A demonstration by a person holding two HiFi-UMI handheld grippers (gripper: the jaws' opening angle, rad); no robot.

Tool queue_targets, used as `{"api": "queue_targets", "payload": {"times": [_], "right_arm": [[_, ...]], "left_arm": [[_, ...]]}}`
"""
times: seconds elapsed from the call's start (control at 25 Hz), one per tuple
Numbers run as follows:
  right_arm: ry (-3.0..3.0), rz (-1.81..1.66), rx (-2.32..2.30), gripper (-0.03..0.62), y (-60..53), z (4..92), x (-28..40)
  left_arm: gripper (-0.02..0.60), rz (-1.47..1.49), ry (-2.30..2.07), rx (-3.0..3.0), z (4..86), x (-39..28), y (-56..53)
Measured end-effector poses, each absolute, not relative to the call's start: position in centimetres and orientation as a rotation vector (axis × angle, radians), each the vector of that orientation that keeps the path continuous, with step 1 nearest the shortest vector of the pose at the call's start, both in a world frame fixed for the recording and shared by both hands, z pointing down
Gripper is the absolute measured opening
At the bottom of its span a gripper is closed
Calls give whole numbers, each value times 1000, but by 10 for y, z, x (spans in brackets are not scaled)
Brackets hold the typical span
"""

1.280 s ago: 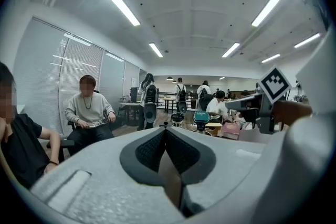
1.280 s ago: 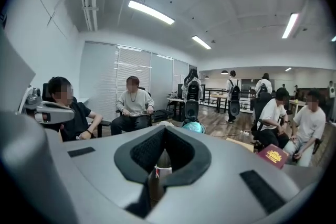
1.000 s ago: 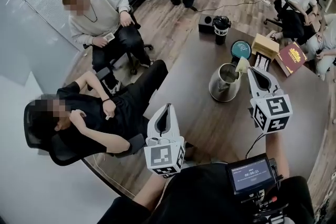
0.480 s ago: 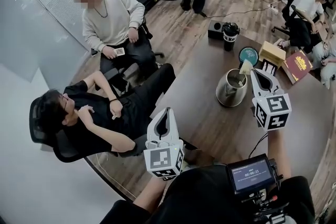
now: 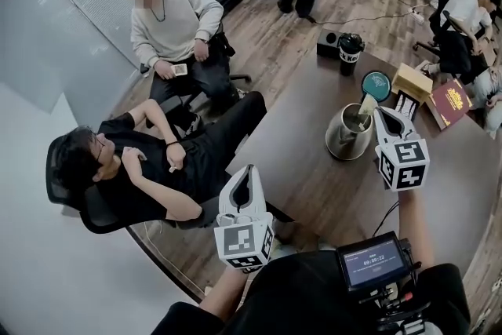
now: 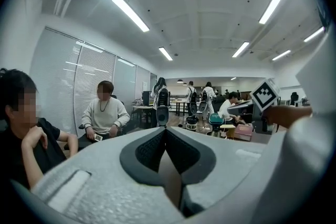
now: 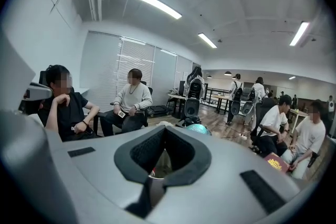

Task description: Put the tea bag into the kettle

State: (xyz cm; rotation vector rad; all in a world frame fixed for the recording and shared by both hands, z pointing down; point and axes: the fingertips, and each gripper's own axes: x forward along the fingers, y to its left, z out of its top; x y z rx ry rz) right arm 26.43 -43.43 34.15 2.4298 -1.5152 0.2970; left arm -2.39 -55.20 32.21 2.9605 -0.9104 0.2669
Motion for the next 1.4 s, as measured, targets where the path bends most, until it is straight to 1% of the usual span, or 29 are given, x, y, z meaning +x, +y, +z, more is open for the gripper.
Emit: {"api": "queue_targets", "payload": {"times": [0.56, 1.04, 1.4], "right_arm": [[-1523, 408, 2364, 8, -452, 385, 268], [-1479, 519, 2320, 8, -447, 433, 277], [-1462, 553, 2288, 8, -450, 449, 277]], "left_arm": [[5, 311, -988, 2928, 327, -36, -561], [5, 322, -979, 2928, 336, -28, -563], [5, 319, -984, 2922, 337, -24, -570]]}}
